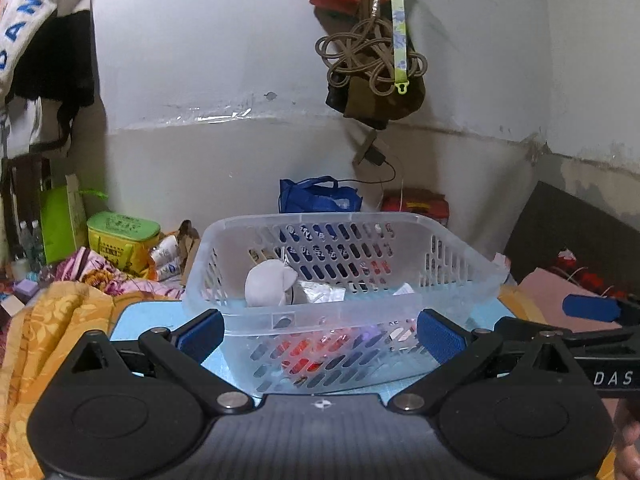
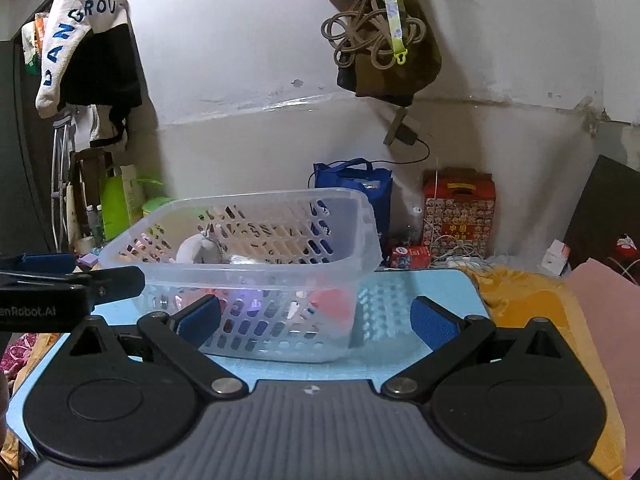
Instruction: Organize objects
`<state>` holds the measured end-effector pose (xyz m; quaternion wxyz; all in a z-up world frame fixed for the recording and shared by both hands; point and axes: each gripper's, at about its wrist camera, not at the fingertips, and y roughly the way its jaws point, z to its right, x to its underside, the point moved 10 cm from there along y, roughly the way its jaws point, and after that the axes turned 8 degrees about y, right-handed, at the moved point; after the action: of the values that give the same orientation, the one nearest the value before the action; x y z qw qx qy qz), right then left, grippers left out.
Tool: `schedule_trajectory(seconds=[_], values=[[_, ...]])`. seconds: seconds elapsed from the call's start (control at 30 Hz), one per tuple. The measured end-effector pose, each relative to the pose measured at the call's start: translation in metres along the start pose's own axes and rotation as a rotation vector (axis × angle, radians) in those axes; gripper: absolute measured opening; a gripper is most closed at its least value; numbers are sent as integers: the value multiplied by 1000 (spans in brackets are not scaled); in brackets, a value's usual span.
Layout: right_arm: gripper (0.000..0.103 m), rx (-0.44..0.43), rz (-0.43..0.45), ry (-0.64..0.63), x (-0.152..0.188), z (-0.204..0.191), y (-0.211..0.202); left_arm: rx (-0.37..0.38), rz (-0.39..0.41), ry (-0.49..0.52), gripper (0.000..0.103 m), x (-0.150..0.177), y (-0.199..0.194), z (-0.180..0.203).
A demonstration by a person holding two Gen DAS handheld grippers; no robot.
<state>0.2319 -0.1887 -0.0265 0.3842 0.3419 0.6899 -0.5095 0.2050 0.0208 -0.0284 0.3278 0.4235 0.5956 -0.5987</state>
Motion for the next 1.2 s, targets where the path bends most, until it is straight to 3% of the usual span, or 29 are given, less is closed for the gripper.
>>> schedule_trajectory(seconds=[1.2], values=[[103,6,-30,4,10,6,1,-26,-23,15,103,9,-1,-5]])
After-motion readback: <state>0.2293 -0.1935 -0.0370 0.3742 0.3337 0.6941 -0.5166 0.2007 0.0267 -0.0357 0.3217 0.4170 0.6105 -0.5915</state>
